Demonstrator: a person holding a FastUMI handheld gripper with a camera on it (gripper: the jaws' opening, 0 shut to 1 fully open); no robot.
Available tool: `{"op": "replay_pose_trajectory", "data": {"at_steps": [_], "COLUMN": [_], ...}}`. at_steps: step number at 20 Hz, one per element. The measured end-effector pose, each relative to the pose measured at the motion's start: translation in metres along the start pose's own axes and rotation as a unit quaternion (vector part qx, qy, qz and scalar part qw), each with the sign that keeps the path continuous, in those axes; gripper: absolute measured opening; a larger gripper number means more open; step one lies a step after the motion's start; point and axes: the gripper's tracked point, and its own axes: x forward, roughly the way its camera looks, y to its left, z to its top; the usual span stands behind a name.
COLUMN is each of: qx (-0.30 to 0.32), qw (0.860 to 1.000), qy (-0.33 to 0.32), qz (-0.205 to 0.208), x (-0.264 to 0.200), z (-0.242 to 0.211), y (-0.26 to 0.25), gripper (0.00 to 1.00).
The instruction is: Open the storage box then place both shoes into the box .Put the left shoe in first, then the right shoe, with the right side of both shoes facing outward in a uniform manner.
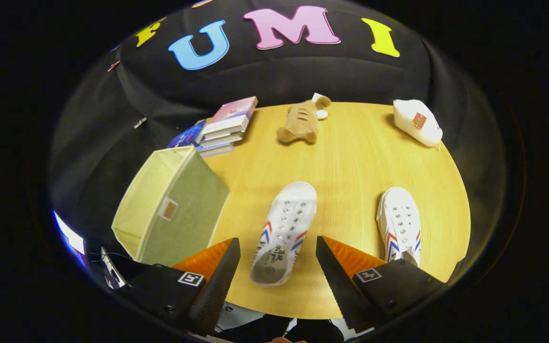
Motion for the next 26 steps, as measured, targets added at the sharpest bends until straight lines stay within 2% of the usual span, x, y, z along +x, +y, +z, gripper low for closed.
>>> {"op": "replay_pose_trajectory", "data": {"at_steps": [4, 9, 13, 17, 18, 19, 20, 21, 23, 24, 26], "qx": [-0.021, -0.050, -0.026, -0.009, -0.007, -0.003, 0.005, 0.018, 0.061, 0.072, 0.079], "qw": [0.999, 0.997, 0.997, 0.997, 0.997, 0.997, 0.997, 0.997, 0.995, 0.994, 0.994], "qy": [0.024, 0.057, 0.069, 0.077, 0.075, 0.075, 0.074, 0.071, 0.068, 0.069, 0.059], "qz": [-0.020, -0.030, -0.019, -0.005, -0.009, -0.013, -0.017, -0.021, -0.028, -0.033, -0.045], "x": [0.033, 0.073, 0.090, 0.096, 0.096, 0.095, 0.094, 0.094, 0.094, 0.092, 0.088], "z": [-0.023, -0.046, -0.050, -0.054, -0.053, -0.054, -0.055, -0.054, -0.053, -0.052, -0.046], "y": [-0.031, -0.042, -0.036, -0.016, -0.017, -0.017, -0.017, -0.018, -0.020, -0.019, -0.018], "gripper": [0.99, 0.99, 0.96, 0.53, 0.38, 0.37, 0.31, 0.29, 0.11, 0.07, 0.07]}}
